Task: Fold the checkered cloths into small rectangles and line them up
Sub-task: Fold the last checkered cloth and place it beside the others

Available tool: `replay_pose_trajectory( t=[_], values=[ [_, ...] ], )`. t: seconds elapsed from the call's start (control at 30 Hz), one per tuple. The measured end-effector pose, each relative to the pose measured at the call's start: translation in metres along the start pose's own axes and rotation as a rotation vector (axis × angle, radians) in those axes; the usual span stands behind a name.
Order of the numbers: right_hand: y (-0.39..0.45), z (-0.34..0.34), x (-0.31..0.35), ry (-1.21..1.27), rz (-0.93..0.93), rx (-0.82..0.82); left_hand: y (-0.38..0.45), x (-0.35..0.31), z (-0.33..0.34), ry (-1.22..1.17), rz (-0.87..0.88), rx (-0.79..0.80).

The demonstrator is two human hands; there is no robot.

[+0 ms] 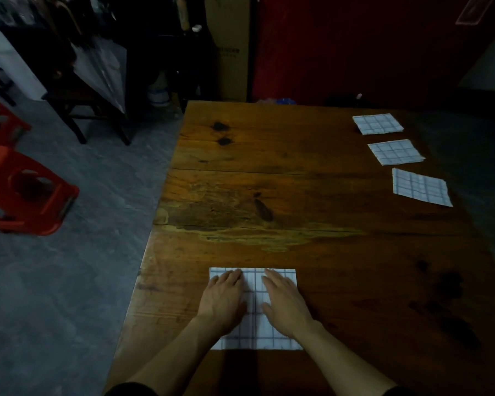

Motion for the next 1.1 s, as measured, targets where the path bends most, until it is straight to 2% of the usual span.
replay_pose_trajectory(
  t=[0.3, 0.5, 0.67, 0.83, 1.0, 1.1],
  values=[
    [0.003, -0.030, -0.036, 0.048, 0.238, -0.129, 0.008, 0.027, -0.021, 0.007, -0.064, -0.042],
    [0.010, -0.033, -0.042, 0.034, 0.254, -0.087, 0.020, 0.026, -0.030, 0.144, -0.100, 0.027],
    [0.009, -0.035, -0.042, 0.112, 0.257, -0.121, 0.026, 0.025, -0.035, 0.197, -0.112, 0.088],
    [0.008, -0.050, -0.034, 0.435, 0.116, -0.029, 0.025, 0.017, -0.043, 0.233, 0.017, -0.003],
    [0.001, -0.081, -0.006, 0.425, -0.104, -0.023, 0.032, 0.003, -0.069, 0.235, 0.194, -0.071],
    [-0.003, -0.094, 0.004, 0.485, -0.186, -0.114, 0.034, 0.002, -0.082, 0.179, 0.215, -0.037]
  ],
)
Point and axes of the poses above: each hand's wrist, its own y-axis towards the middle knuckle, its own z-axis out of the palm, x = y × z, the point moved 3 cm from there along y, towards the middle knuckle, and after that the axes turned 11 degrees about x, right-handed, at the moved point
